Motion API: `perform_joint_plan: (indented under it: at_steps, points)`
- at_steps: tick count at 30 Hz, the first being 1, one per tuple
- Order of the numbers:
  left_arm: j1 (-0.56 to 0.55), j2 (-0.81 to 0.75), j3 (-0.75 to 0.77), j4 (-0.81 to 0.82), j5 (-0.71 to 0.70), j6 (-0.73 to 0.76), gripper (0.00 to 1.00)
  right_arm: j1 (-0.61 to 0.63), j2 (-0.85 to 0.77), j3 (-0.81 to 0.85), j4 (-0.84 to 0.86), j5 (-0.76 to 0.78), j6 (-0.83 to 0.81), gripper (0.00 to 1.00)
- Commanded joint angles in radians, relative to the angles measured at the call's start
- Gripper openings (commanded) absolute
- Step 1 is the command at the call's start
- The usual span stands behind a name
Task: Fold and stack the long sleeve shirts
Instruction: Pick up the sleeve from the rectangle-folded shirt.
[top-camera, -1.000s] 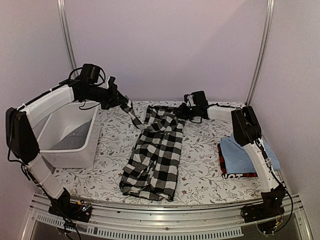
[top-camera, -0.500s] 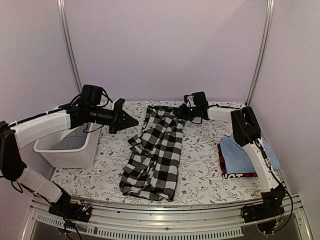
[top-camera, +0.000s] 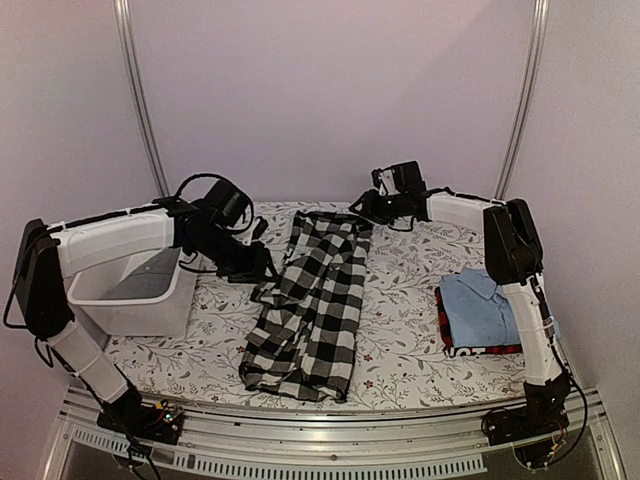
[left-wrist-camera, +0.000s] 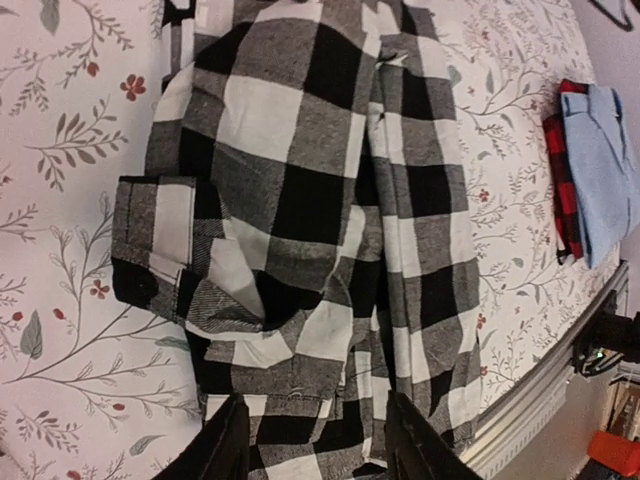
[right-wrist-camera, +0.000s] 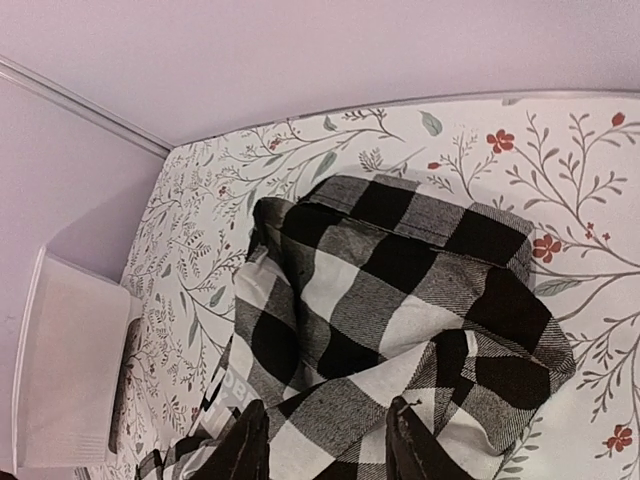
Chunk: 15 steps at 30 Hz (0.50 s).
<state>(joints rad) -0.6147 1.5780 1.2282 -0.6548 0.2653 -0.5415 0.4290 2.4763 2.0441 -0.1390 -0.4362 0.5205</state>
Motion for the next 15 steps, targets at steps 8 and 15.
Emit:
perform_joint_plan:
  at_steps: [8,15]
  points:
    - [-0.105,0.159,0.106,-0.11,-0.235,0.25,0.6,0.073,-0.328,-0.258,-0.013,0.122,-0.125,0.43]
    - [-0.164,0.252,0.175,-0.144,-0.362,0.372,0.59,0.113,-0.44,-0.378,0.006,0.158,-0.146,0.44]
